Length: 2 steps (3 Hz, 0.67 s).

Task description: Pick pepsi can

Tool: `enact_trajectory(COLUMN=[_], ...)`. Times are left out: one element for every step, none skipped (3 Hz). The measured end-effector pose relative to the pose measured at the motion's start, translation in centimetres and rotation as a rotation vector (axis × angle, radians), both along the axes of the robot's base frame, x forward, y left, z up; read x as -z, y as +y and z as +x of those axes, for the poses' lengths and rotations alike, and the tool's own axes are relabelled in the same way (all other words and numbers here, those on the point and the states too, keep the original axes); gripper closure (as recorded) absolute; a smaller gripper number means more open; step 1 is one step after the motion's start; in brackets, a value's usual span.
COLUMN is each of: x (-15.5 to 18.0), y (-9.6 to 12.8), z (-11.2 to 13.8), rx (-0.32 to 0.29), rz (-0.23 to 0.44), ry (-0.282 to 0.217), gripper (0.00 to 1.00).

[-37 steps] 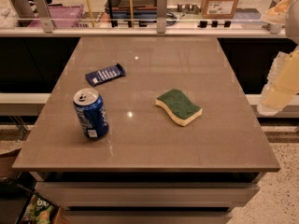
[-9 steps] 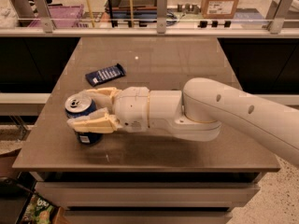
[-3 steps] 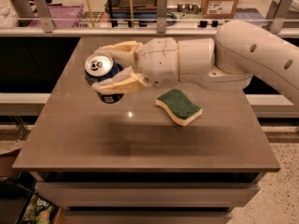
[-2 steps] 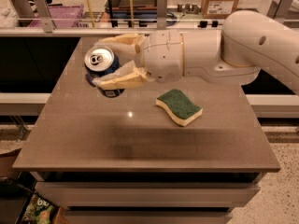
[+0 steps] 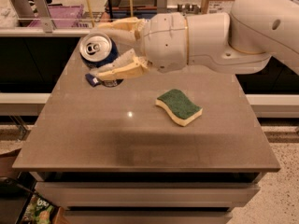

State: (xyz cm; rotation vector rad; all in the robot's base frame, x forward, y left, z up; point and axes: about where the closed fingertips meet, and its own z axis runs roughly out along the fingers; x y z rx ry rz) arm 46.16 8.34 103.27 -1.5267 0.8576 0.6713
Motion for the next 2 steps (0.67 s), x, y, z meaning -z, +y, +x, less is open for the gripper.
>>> enact_trajectory(x=[-1.65,-1.66], y=[0.42,0.43], z=[-0.86,-0.87], rx=[-0.003,-0.003], rz=[-0.024,-0.024], ry=[-0.051,-0.052], gripper=[1.0,1.0])
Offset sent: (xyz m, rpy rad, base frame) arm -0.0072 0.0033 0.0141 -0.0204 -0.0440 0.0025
